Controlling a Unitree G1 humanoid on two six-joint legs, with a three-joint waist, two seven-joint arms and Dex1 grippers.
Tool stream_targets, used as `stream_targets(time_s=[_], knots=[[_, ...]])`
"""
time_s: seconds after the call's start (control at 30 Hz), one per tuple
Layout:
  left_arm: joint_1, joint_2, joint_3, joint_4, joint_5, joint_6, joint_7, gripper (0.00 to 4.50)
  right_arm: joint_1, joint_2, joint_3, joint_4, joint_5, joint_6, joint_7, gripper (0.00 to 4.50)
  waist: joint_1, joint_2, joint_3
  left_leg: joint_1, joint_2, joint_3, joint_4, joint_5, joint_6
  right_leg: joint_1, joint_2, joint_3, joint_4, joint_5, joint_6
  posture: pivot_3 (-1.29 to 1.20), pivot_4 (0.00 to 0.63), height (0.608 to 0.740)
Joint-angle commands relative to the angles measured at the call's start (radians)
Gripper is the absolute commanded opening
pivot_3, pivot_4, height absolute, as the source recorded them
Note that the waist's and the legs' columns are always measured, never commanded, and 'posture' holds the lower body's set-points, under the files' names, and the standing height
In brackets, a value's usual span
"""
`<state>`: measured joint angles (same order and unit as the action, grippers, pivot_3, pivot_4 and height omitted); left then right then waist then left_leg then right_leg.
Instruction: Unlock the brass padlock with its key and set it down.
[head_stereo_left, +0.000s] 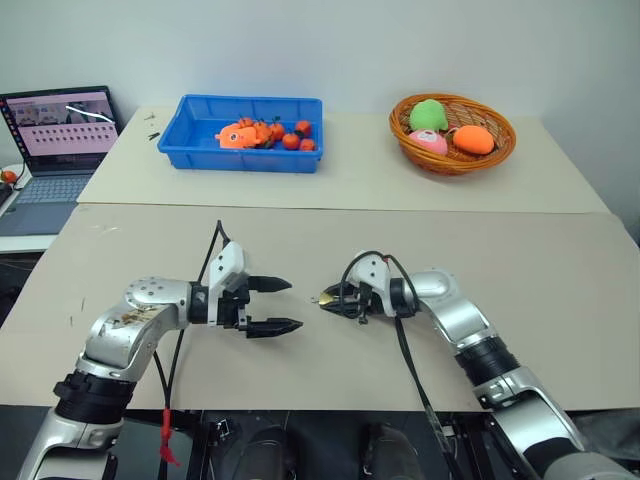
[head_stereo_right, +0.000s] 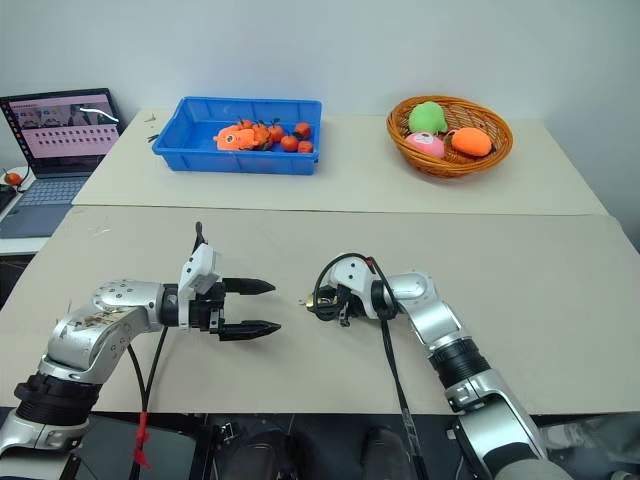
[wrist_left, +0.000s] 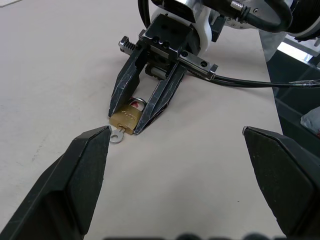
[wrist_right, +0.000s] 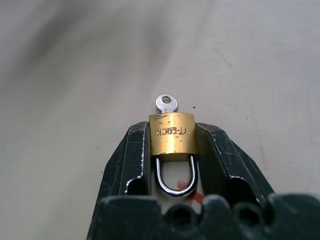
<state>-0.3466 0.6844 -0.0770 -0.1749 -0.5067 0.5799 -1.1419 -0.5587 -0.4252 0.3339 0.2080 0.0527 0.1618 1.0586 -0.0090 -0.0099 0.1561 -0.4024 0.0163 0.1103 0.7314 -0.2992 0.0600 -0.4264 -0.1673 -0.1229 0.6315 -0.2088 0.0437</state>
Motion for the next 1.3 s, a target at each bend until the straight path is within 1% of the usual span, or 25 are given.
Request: stream_targets(time_s=[0.03,0.13,0.23,0.33,0.57,0.7,0.77,0.83,0.9,0.97,1.03,1.23,1.3], knots=[[-0.017,-0.01,0.003,-0.002,0.005,-0.017,0.011,4.5,0.035,-0.074,-0.053,-0.204,0.005,0.045,-0.013,0.91,0.0,0.0,0.0,-0.001,0.0,0.0,0.0,0.0,0.0,-0.001,0.0,0.0,0.0,0.0,0.0,0.0,0.15,0.692],[-0.018,-0.02,0.002,0.003,0.001,-0.017,0.017,4.5,0.074,-0.152,-0.094,-0.394,0.04,0.123,-0.003,0.91,-0.002,0.0,0.0,-0.002,0.0,0.0,0.0,0.0,0.0,-0.002,0.0,0.0,0.0,0.0,0.0,0.0,0.15,0.692],[-0.02,-0.03,-0.004,0.009,0.003,-0.021,0.02,4.5,0.095,-0.2,-0.118,-0.503,0.063,0.183,-0.003,0.91,-0.003,0.0,0.0,-0.002,0.0,0.0,0.0,0.0,0.0,-0.002,0.0,0.0,0.0,0.0,0.0,0.0,0.15,0.692],[-0.035,-0.052,-0.008,0.028,0.0,-0.02,0.027,4.5,0.088,-0.239,-0.113,-0.555,-0.003,0.174,-0.042,0.91,-0.003,0.0,0.0,-0.001,0.0,0.0,0.0,0.0,0.0,-0.001,0.0,0.0,0.0,0.0,0.0,0.0,0.15,0.692],[-0.071,-0.11,0.01,0.059,-0.039,0.024,0.063,4.5,0.093,-0.26,-0.065,-0.598,-0.168,0.146,-0.154,0.91,0.0,0.0,0.0,-0.002,0.0,0.0,0.0,0.0,0.0,-0.002,0.0,0.0,0.0,0.0,0.0,0.0,0.15,0.692],[-0.118,-0.147,0.083,0.056,-0.21,0.236,0.1,4.5,0.106,-0.242,-0.064,-0.638,-0.166,0.179,-0.169,0.91,0.001,0.0,0.001,-0.002,0.0,0.0,0.0,0.0,0.0,-0.002,0.0,0.0,0.0,0.0,0.0,0.0,0.15,0.692],[-0.14,-0.151,0.107,0.071,-0.261,0.307,0.109,4.5,0.108,-0.241,-0.065,-0.648,-0.167,0.185,-0.169,0.91,-0.001,0.0,0.001,-0.002,0.0,0.0,0.0,0.0,0.0,-0.001,0.0,0.0,0.0,0.0,0.0,0.0,0.15,0.692],[-0.185,-0.164,0.137,0.14,-0.321,0.431,0.148,4.5,0.106,-0.239,-0.068,-0.659,-0.159,0.195,-0.166,0.91,-0.002,0.0,0.001,-0.001,0.0,0.0,0.0,0.0,0.0,-0.001,0.0,0.0,0.0,0.0,0.001,0.0,0.15,0.692],[-0.214,-0.174,0.151,0.195,-0.35,0.499,0.165,4.5,0.101,-0.235,-0.073,-0.67,-0.147,0.201,-0.162,0.91,-0.001,0.0,0.001,0.0,0.0,-0.001,0.0,0.0,0.0,0.001,0.0,0.0,0.0,0.0,0.001,0.0,0.15,0.692],[-0.229,-0.169,0.125,0.24,-0.335,0.533,0.159,4.5,0.091,-0.228,-0.076,-0.673,-0.142,0.201,-0.164,0.91,-0.003,0.0,0.001,0.001,0.0,-0.001,0.0,0.0,0.0,0.001,0.0,0.0,0.0,0.0,0.001,0.0,0.15,0.692],[-0.244,-0.175,0.124,0.279,-0.333,0.558,0.163,4.5,0.084,-0.224,-0.078,-0.673,-0.141,0.197,-0.166,0.91,-0.004,0.0,0.001,0.001,0.0,0.0,0.0,0.0,0.0,0.001,0.0,0.0,0.0,0.0,0.001,0.0,0.15,0.692],[-0.301,-0.225,0.192,0.439,-0.43,0.722,0.147,4.5,0.044,-0.217,-0.087,-0.689,-0.133,0.187,-0.171,0.91,-0.004,0.0,0.001,0.001,0.0,0.0,0.0,0.0,0.0,0.001,0.0,0.0,0.0,0.0,0.001,0.0,0.15,0.692],[-0.328,-0.255,0.256,0.512,-0.486,0.801,0.164,4.5,0.034,-0.212,-0.083,-0.694,-0.128,0.192,-0.17,0.91,-0.005,-0.001,0.001,0.001,0.0,0.0,0.0,0.0,0.0,0.001,0.0,0.0,0.0,0.0,0.001,0.0,0.15,0.692]])
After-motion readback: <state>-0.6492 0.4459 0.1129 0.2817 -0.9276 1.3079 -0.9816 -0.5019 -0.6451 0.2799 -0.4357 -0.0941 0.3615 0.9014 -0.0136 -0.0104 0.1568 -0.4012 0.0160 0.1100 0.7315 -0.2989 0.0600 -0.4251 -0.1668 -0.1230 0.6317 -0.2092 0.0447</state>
